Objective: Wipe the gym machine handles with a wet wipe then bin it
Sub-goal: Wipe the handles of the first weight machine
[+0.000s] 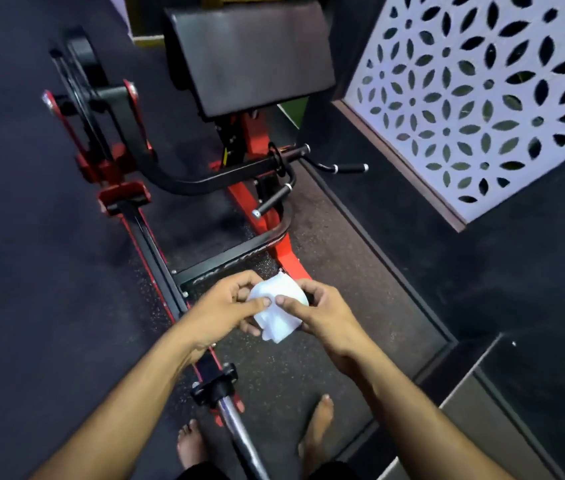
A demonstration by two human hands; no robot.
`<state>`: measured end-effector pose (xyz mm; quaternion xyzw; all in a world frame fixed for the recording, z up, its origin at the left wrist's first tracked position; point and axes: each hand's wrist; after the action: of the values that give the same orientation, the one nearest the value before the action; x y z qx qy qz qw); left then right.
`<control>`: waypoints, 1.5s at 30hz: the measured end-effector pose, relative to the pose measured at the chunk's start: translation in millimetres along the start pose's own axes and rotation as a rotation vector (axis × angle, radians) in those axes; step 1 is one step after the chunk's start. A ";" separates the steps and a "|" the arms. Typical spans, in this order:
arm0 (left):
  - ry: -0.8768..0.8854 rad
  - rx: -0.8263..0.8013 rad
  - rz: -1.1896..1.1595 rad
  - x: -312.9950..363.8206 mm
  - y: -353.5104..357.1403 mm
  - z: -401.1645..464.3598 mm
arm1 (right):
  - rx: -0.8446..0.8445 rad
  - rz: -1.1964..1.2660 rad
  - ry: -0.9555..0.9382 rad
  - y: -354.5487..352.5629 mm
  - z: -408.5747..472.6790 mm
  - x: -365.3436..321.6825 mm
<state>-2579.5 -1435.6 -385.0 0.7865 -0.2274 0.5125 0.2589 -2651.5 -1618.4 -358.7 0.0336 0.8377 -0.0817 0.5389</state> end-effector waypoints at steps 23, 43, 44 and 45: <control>0.012 0.404 0.101 21.7 200.7 239.2 | 0.096 0.634 0.269 -254.3 143.3 20.7; 0.070 0.203 0.940 13.1 104.7 515.0 | 0.421 0.600 0.233 -367.9 305.7 -32.1; 0.080 0.197 0.995 18.1 96.2 534.8 | 0.430 0.566 0.238 -368.6 322.7 -36.8; 0.085 0.193 1.043 22.4 88.6 555.1 | 0.443 0.520 0.237 -370.2 339.6 -39.3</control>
<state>-2244.3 -1860.7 -537.9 0.5678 -0.5294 0.6232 -0.0946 -2383.8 -2040.4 -423.6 0.3707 0.8197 -0.1169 0.4207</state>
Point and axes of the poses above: each hand's wrist, its own z-axis towards the middle knuckle, its own y-axis out of the palm, x = y × z, and after that the axes turned 1 degree about x, right-handed
